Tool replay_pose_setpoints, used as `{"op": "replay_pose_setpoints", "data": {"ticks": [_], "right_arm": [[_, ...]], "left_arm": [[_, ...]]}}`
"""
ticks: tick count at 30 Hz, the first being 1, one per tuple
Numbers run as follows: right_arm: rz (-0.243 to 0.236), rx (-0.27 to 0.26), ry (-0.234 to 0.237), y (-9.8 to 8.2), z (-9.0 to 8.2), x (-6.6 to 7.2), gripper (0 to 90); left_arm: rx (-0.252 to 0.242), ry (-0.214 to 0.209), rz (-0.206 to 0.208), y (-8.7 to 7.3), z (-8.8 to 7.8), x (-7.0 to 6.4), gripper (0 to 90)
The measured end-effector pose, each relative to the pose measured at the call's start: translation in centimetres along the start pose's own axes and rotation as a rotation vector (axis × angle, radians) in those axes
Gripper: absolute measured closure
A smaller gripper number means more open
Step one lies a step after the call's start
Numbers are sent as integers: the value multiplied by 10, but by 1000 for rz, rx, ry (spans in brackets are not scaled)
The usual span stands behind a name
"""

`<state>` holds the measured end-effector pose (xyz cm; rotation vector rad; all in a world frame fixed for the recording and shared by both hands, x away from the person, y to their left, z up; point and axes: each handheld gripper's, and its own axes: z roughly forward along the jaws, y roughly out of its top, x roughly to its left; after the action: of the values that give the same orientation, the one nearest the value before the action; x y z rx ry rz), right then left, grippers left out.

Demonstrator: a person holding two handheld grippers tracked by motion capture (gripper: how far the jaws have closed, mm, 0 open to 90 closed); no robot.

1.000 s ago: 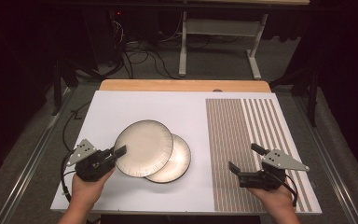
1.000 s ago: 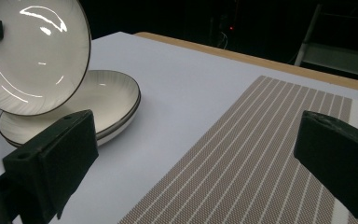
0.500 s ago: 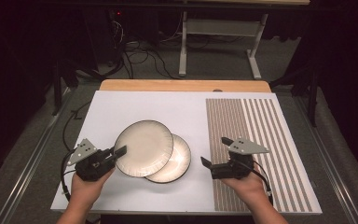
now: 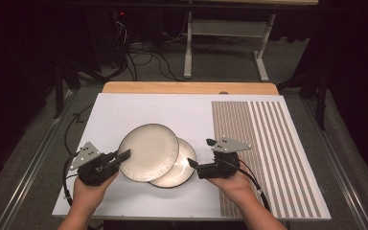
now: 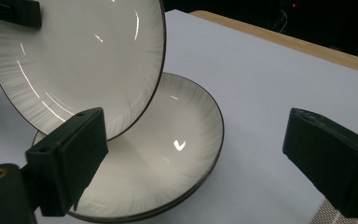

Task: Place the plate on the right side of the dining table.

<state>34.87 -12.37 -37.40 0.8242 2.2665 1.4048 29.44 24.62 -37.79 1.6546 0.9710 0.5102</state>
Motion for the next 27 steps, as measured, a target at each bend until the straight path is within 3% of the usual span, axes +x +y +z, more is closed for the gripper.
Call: {"op": "replay_pose_setpoints", "data": {"ticks": [6, 12, 16, 17, 22, 27], "right_arm": [[3, 9, 22, 4, 13, 7, 153], [38, 15, 45, 7, 28, 11, 176], [62, 12, 60, 7, 35, 13, 240], [69, 7, 73, 7, 38, 14, 319], [82, 5, 80, 8, 45, 16, 452], [44, 17, 88, 10, 54, 19, 558]], "left_arm": [[6, -5, -2, 1, 1, 1, 785], [7, -4, 8, 1, 0, 0, 785], [10, -7, 21, 2, 0, 0, 785], [10, -8, 22, 2, 0, 0, 785], [7, -9, 15, 2, 1, 0, 785], [3, -10, 18, 1, 1, 0, 785]]}}
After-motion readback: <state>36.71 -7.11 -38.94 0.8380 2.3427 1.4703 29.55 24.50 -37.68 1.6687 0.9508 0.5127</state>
